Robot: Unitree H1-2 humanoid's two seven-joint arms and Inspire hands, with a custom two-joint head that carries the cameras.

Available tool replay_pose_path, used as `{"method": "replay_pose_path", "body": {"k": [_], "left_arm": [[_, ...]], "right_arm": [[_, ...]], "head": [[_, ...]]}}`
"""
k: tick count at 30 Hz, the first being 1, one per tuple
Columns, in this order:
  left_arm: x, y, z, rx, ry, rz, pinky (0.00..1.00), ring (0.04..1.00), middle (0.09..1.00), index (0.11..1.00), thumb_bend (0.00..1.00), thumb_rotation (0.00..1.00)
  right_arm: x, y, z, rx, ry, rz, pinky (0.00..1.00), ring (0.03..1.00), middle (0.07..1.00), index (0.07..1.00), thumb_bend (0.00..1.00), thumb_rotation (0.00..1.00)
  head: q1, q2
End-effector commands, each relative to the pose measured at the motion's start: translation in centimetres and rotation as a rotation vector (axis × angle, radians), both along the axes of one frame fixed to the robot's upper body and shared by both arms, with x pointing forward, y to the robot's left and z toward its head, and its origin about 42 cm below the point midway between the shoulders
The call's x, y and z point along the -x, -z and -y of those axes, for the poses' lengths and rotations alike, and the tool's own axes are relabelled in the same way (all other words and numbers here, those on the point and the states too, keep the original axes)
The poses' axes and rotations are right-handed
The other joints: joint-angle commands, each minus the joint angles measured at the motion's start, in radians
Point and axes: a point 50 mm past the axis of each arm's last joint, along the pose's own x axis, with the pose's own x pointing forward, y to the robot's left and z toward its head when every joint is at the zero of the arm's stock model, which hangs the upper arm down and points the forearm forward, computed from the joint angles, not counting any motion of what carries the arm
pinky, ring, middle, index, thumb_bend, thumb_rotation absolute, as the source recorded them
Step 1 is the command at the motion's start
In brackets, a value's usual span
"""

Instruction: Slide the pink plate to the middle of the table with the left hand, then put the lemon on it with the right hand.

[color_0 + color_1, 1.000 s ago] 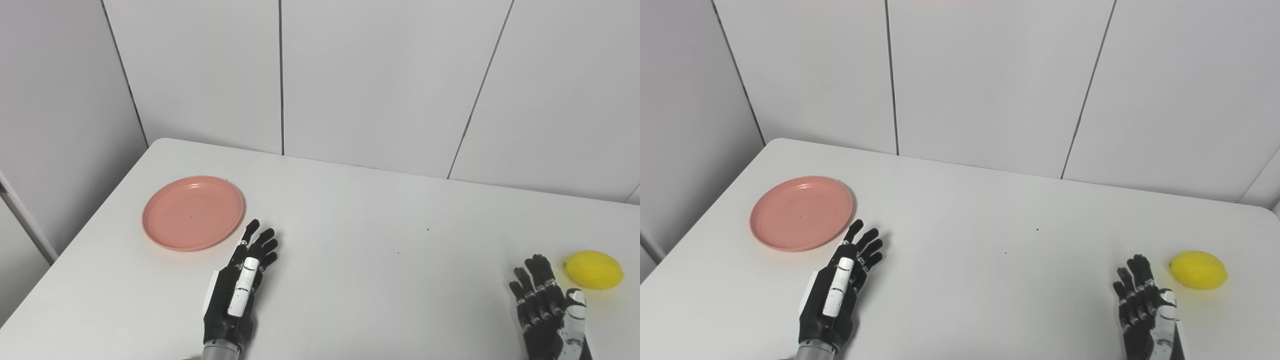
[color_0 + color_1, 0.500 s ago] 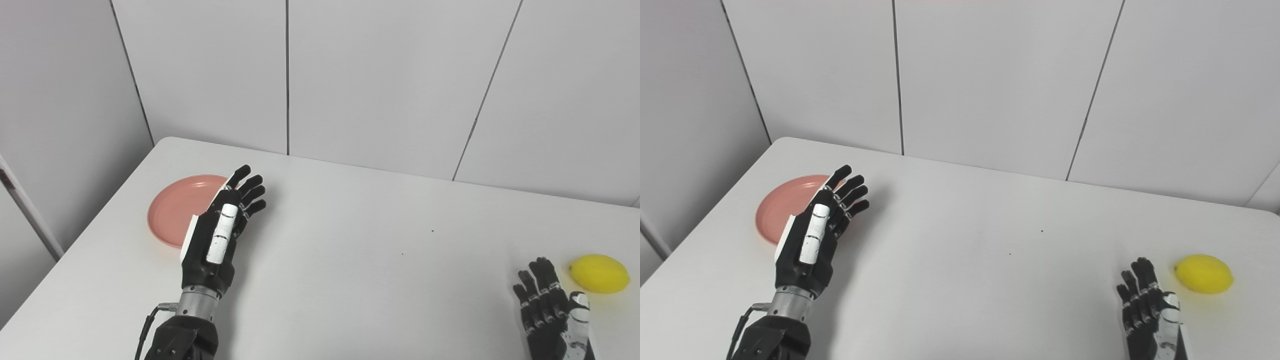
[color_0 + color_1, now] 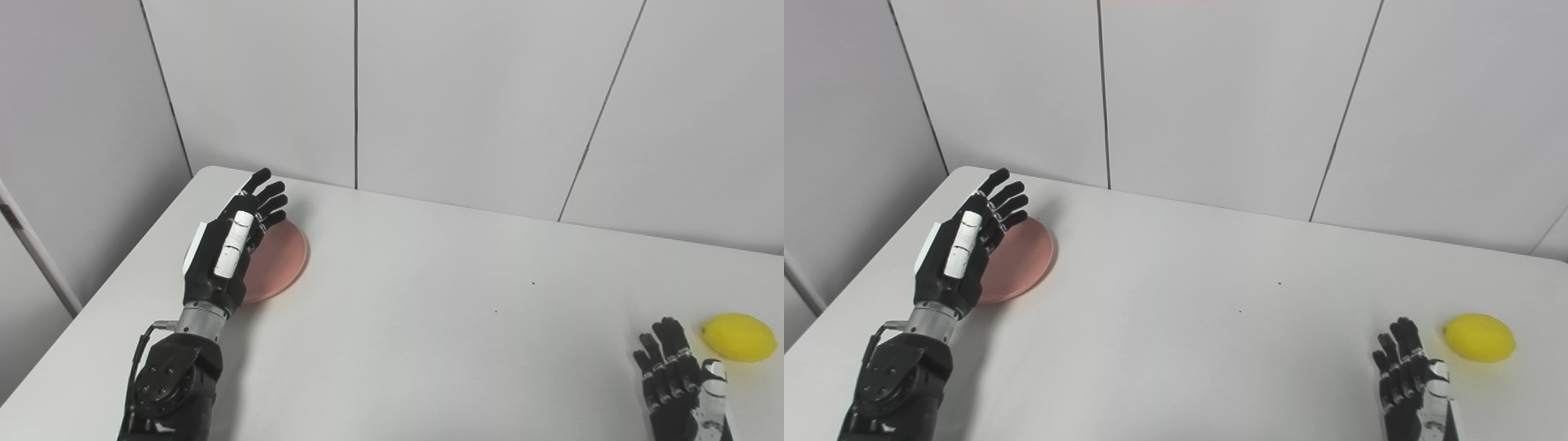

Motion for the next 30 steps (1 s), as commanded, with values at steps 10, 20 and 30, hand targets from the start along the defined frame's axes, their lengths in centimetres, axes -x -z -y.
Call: {"method": "replay_pose_path", "body": {"k": [10, 20, 30], "left_arm": [[-3.3, -6.6, -4.9, -0.090, -0.005, 0.138, 0.93, 0.892, 0.887, 0.905, 0.86, 0.79], [-4.5, -7.1, -8.5, -0.084, -0.079, 0.120, 0.88, 0.877, 0.868, 0.904, 0.89, 0.76], [-6.2, -6.0, -11.9, -0.055, -0.154, 0.081, 0.91, 0.875, 0.861, 0.898, 0.93, 0.75]], "right_arm": [[1.0, 1.3, -0.6, -0.045, -0.004, -0.062, 1.00, 0.978, 0.979, 0.952, 0.71, 1.00], [1.1, 1.1, -0.6, -0.043, -0.005, -0.068, 1.00, 0.983, 0.988, 0.957, 0.71, 1.00], [1.2, 1.0, -0.5, -0.039, -0.003, -0.066, 1.00, 0.988, 0.990, 0.963, 0.70, 1.00]], "head": [[0.000, 0.007], [-0.001, 0.010], [-0.005, 0.015]]}}
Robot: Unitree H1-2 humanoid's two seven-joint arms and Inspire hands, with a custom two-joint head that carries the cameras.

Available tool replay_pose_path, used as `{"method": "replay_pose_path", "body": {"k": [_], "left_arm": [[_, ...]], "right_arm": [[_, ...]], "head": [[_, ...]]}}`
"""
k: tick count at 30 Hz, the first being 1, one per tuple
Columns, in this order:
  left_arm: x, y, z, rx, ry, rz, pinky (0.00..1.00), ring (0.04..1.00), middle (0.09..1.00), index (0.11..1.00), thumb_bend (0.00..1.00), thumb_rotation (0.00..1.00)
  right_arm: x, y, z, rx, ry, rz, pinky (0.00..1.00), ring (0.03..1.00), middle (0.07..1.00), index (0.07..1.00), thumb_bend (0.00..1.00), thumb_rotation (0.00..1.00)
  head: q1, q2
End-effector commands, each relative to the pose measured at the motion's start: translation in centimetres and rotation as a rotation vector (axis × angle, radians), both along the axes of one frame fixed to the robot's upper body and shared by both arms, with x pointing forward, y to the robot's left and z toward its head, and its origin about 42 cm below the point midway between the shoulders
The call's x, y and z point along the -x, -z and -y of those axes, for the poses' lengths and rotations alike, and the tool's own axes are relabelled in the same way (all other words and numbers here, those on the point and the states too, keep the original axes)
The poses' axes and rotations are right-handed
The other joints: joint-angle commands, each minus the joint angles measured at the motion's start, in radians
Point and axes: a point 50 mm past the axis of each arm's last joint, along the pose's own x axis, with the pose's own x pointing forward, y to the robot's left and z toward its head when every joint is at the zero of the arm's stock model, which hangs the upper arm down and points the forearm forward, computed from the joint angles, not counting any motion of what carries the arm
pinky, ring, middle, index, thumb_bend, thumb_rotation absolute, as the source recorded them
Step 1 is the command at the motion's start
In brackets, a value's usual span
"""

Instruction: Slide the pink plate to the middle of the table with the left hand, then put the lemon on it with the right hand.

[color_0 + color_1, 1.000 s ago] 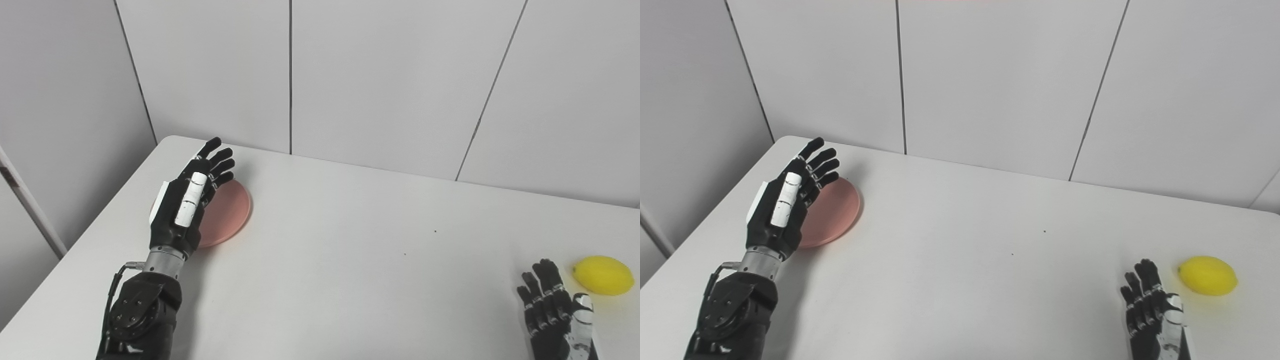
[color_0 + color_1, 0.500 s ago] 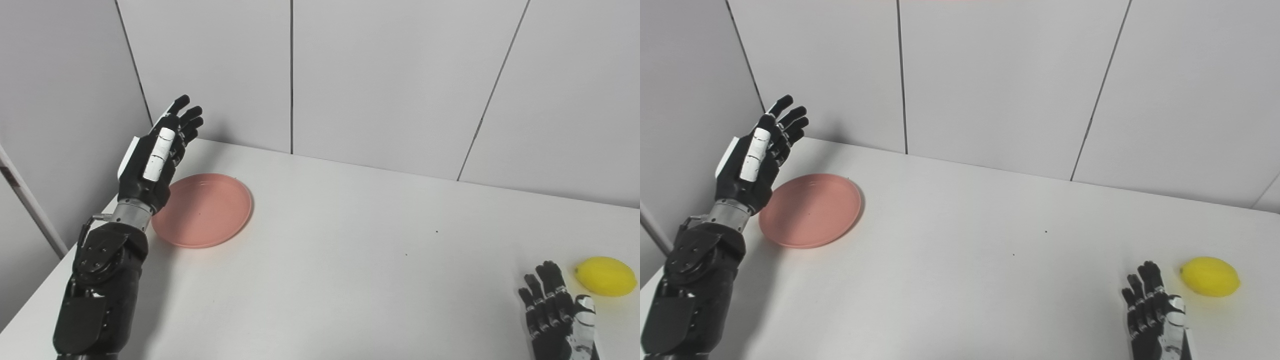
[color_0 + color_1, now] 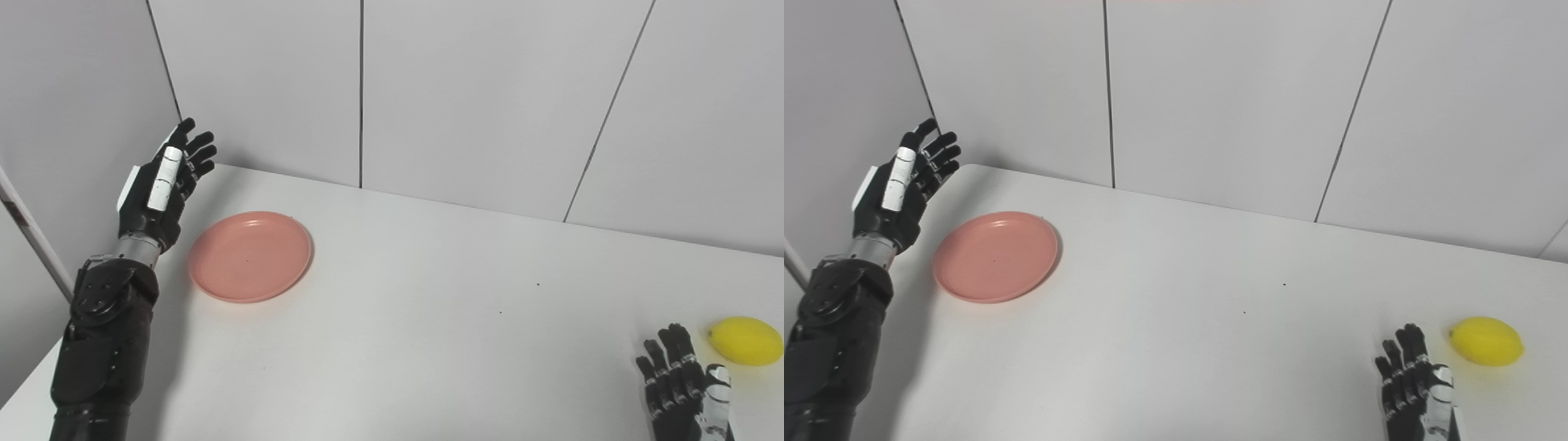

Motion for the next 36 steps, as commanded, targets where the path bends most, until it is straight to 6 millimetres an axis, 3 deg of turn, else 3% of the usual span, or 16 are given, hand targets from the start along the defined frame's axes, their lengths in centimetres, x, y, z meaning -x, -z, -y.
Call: {"method": "replay_pose_path", "body": {"k": [1, 7, 10, 14, 21, 24, 31, 36], "left_arm": [[-0.7, -2.8, -1.1, -0.039, -0.022, 0.100, 0.91, 0.875, 0.863, 0.899, 0.93, 0.75], [-1.2, -1.1, -1.7, 0.001, -0.026, 0.072, 0.96, 0.915, 0.897, 0.943, 0.88, 0.75], [-1.7, 0.2, -2.2, 0.015, -0.054, 0.036, 0.94, 0.907, 0.899, 0.932, 0.90, 0.75], [-1.9, 1.6, -3.0, 0.010, -0.075, 0.016, 0.93, 0.894, 0.884, 0.924, 0.85, 0.78], [-1.8, 4.1, -4.7, 0.035, -0.109, -0.033, 0.95, 0.927, 0.902, 0.921, 0.88, 0.73], [-1.9, 4.9, -5.0, 0.031, -0.111, -0.041, 0.90, 0.902, 0.884, 0.904, 0.90, 0.71], [-2.3, 6.0, -5.0, 0.005, -0.096, -0.053, 0.87, 0.898, 0.890, 0.918, 0.89, 0.74], [-2.4, 6.3, -3.9, 0.028, -0.082, -0.055, 0.93, 0.916, 0.904, 0.936, 0.87, 0.74]], "right_arm": [[0.8, 1.0, -0.5, -0.023, -0.011, -0.050, 1.00, 0.985, 0.985, 0.959, 0.70, 1.00], [0.8, 0.9, -0.6, -0.030, -0.007, -0.048, 1.00, 0.974, 0.976, 0.947, 0.71, 1.00], [0.9, 0.9, -0.5, -0.028, -0.009, -0.044, 1.00, 0.978, 0.981, 0.956, 0.71, 1.00], [0.8, 0.8, -0.6, -0.029, -0.010, -0.045, 1.00, 0.985, 0.987, 0.962, 0.71, 1.00], [1.0, 0.7, -0.7, -0.029, -0.009, -0.042, 1.00, 0.978, 0.979, 0.954, 0.70, 1.00], [1.0, 0.6, -0.8, -0.029, -0.007, -0.045, 1.00, 0.977, 0.976, 0.949, 0.71, 1.00], [0.9, 0.7, -0.8, -0.026, -0.012, -0.043, 1.00, 0.981, 0.981, 0.956, 0.71, 1.00], [0.9, 0.6, -0.9, -0.018, -0.012, -0.044, 1.00, 0.978, 0.978, 0.949, 0.71, 1.00]], "head": [[0.001, 0.000], [-0.001, 0.003], [-0.005, 0.006], [-0.007, 0.008], [-0.012, 0.016], [-0.013, 0.017], [-0.018, 0.015], [-0.020, 0.018]]}}
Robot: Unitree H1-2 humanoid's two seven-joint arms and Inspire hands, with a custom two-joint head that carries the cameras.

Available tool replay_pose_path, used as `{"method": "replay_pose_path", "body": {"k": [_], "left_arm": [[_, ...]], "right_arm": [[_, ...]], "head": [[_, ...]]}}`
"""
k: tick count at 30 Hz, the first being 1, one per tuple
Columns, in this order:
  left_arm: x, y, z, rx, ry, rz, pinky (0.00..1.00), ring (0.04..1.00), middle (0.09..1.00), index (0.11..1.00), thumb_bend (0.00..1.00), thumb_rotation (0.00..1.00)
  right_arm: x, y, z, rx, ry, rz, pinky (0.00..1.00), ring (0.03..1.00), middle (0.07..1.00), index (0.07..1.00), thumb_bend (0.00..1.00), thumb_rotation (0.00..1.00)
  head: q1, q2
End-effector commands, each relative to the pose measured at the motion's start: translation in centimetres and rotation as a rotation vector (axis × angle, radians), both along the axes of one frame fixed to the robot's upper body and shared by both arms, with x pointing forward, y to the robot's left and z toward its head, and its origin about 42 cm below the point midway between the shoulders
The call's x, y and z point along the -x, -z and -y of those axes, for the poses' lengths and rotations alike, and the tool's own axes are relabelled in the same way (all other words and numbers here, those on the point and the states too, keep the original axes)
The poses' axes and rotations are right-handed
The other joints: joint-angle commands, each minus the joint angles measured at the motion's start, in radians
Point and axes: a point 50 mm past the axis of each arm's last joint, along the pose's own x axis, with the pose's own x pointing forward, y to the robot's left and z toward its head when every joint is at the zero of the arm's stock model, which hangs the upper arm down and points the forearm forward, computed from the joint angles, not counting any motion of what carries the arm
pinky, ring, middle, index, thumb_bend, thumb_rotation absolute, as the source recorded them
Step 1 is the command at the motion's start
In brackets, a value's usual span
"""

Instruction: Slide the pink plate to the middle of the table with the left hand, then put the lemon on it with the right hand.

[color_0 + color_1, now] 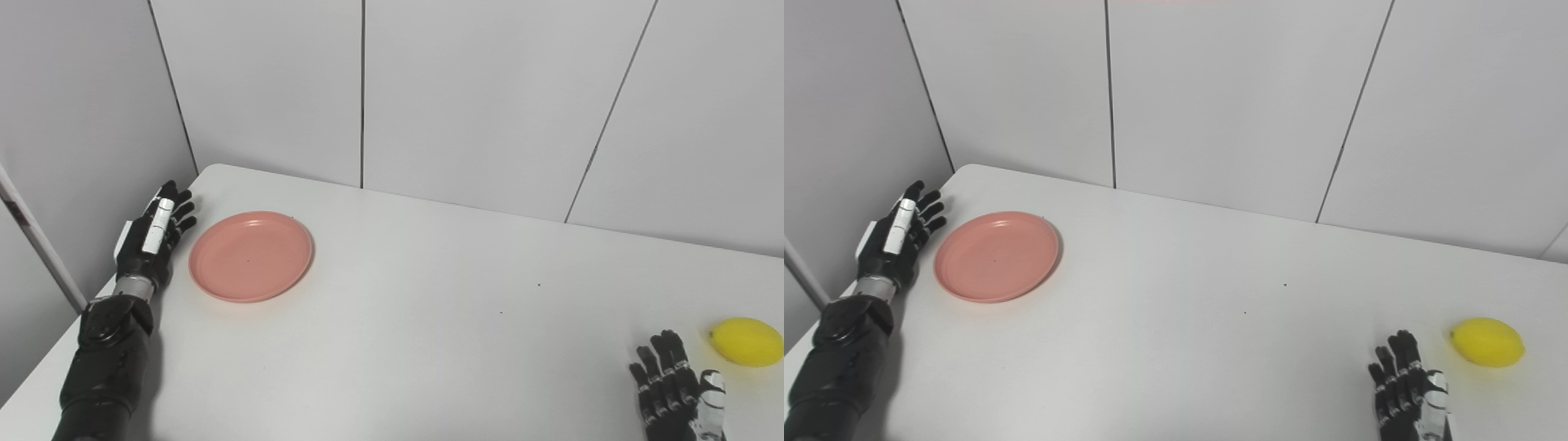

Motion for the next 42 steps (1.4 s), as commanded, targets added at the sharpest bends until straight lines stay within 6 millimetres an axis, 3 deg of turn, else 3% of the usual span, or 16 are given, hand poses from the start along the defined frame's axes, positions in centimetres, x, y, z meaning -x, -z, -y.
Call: {"method": "replay_pose_path", "body": {"k": [1, 4, 8, 17, 35, 42], "left_arm": [[-1.2, -2.9, 0.1, -0.020, 0.022, 0.091, 0.94, 0.924, 0.910, 0.942, 0.86, 0.75], [-1.1, -2.6, 0.4, -0.001, 0.034, 0.093, 0.97, 0.936, 0.930, 0.958, 0.82, 0.75], [-1.1, -2.2, 0.9, 0.020, 0.044, 0.086, 0.95, 0.923, 0.911, 0.912, 0.83, 0.75], [-1.2, -1.9, 2.3, 0.040, 0.102, 0.071, 0.96, 0.923, 0.919, 0.972, 0.82, 0.77], [-0.5, -1.2, 5.3, 0.147, 0.145, 0.042, 0.95, 0.927, 0.937, 0.995, 0.83, 0.74], [-0.2, -0.9, 6.7, 0.180, 0.130, 0.014, 0.92, 0.902, 0.902, 0.959, 0.83, 0.75]], "right_arm": [[0.4, 0.7, -0.4, -0.006, -0.006, -0.029, 1.00, 0.977, 0.978, 0.948, 0.71, 1.00], [0.4, 0.7, -0.4, -0.004, -0.009, -0.028, 1.00, 0.979, 0.980, 0.951, 0.70, 1.00], [0.4, 0.7, -0.6, -0.005, -0.004, -0.030, 1.00, 0.975, 0.976, 0.946, 0.72, 1.00], [0.4, 0.7, -0.9, -0.003, -0.009, -0.025, 1.00, 0.976, 0.975, 0.949, 0.70, 1.00], [0.5, 0.5, -1.1, -0.012, -0.014, -0.029, 1.00, 0.961, 0.965, 0.938, 0.72, 1.00], [0.6, 0.5, -1.2, -0.014, -0.012, -0.028, 1.00, 0.962, 0.964, 0.943, 0.71, 1.00]], "head": [[0.001, 0.002], [-0.002, 0.004], [-0.006, 0.004], [-0.011, 0.009], [-0.021, 0.022], [-0.030, 0.028]]}}
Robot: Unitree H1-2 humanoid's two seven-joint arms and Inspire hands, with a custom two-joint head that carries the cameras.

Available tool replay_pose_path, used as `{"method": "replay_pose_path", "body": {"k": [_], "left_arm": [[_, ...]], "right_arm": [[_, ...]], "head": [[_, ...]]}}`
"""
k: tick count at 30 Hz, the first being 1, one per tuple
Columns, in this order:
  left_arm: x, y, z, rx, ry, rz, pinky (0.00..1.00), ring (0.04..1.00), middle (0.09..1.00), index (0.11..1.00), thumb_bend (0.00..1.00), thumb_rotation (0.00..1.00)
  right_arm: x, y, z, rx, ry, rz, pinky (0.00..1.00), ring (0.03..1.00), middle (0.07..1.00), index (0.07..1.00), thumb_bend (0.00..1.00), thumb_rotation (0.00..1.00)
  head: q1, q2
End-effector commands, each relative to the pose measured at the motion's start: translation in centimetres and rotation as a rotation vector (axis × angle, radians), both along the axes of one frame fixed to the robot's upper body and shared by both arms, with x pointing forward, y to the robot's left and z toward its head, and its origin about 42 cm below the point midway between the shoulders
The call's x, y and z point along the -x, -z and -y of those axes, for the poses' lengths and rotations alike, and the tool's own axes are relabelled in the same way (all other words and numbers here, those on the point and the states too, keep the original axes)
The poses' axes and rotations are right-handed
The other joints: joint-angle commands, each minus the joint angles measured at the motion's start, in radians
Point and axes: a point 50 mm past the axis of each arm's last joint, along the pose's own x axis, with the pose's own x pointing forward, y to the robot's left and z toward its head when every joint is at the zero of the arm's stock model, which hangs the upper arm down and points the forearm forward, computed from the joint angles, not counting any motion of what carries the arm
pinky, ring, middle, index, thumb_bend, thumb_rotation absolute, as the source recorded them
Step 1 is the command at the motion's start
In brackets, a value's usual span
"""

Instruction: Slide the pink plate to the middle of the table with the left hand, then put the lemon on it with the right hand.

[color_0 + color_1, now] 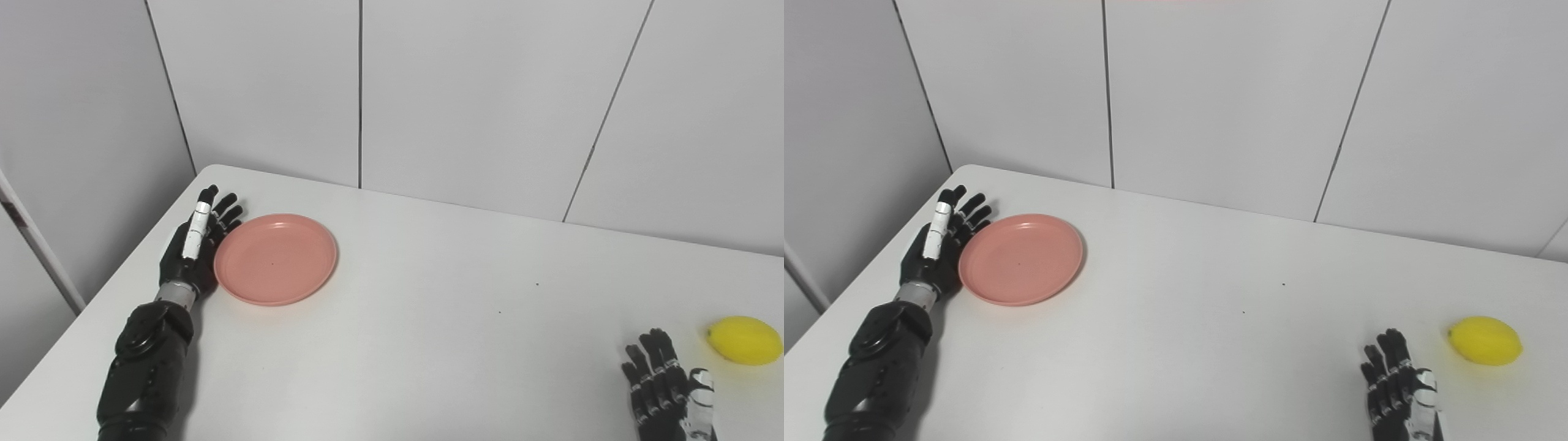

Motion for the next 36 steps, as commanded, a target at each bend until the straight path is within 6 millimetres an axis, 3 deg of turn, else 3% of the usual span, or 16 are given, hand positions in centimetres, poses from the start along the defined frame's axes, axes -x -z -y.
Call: {"method": "replay_pose_path", "body": {"k": [1, 21, 36], "left_arm": [[-0.3, -0.8, 0.5, -0.006, -0.006, 0.007, 0.91, 0.893, 0.893, 0.951, 0.83, 0.75], [0.1, -0.6, 7.5, 0.032, 0.031, -0.037, 0.85, 0.847, 0.842, 0.910, 0.79, 0.76], [0.2, 0.8, 10.7, 0.104, 0.065, -0.072, 0.93, 0.894, 0.869, 0.949, 0.77, 0.75]], "right_arm": [[0.5, 0.5, -0.5, -0.020, -0.004, -0.026, 1.00, 0.962, 0.963, 0.941, 0.71, 1.00], [0.4, 0.5, -0.9, -0.025, -0.010, -0.022, 1.00, 0.965, 0.968, 0.937, 0.72, 1.00], [0.5, 0.3, -1.1, -0.016, -0.019, -0.018, 1.00, 0.957, 0.959, 0.930, 0.74, 1.00]], "head": [[-0.001, 0.002], [-0.008, 0.010], [-0.012, 0.020]]}}
